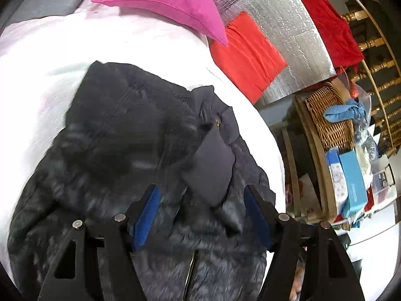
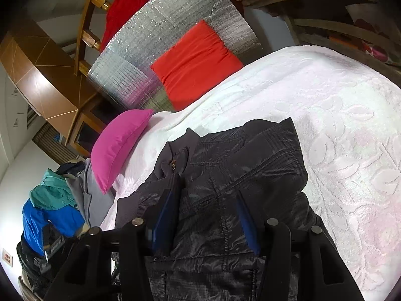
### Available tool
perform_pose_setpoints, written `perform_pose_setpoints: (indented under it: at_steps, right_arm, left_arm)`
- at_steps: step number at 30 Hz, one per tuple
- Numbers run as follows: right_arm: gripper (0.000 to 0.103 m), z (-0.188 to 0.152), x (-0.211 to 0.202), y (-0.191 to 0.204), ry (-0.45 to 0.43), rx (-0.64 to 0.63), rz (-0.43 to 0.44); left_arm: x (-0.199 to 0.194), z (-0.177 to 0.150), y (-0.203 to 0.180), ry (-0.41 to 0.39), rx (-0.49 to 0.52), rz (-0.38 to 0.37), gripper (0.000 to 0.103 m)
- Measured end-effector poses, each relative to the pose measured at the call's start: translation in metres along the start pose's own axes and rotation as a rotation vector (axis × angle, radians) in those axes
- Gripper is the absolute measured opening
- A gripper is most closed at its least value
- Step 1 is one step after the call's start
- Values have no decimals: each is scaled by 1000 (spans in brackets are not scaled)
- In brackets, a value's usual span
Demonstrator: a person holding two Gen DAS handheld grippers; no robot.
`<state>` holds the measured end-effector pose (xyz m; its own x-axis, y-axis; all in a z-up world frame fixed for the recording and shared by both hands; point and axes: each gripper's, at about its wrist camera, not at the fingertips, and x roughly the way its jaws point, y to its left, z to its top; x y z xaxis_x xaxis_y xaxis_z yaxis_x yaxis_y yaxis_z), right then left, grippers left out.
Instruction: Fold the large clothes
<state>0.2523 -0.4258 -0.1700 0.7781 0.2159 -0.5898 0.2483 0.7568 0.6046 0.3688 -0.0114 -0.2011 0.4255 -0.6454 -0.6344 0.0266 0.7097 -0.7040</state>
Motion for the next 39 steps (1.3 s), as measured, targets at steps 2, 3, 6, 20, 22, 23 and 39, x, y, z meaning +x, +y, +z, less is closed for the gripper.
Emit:
perform_pose_setpoints:
  at_steps: [2, 3, 6, 20, 22, 23, 39]
  right_arm:
    - [56, 1, -1, -2, -2, 8, 1]
    - [56, 2, -1, -4, -4, 12, 1]
    - [56, 5, -3, -8, -10, 26, 4]
    - [47, 10, -16, -26, -40, 11, -2]
    - [47, 11, -17, -31, -39, 23, -1]
    - [47, 11, -18, -33, -40, 25, -8]
    - [47, -3, 9, -28, 83, 7, -5]
  left_arm:
    - [20, 0, -9, 36, 15, 16, 70]
    - [28, 1, -12, 49, 22, 19, 70]
    - [43, -1, -27, 56, 69, 39, 69]
    - [68, -28, -131, 36, 380, 31, 4]
    - [76, -36, -152, 58, 433, 34, 4]
    - [77, -41, -161, 61, 453, 32, 4]
    - [48, 13, -40, 35, 115, 215, 72]
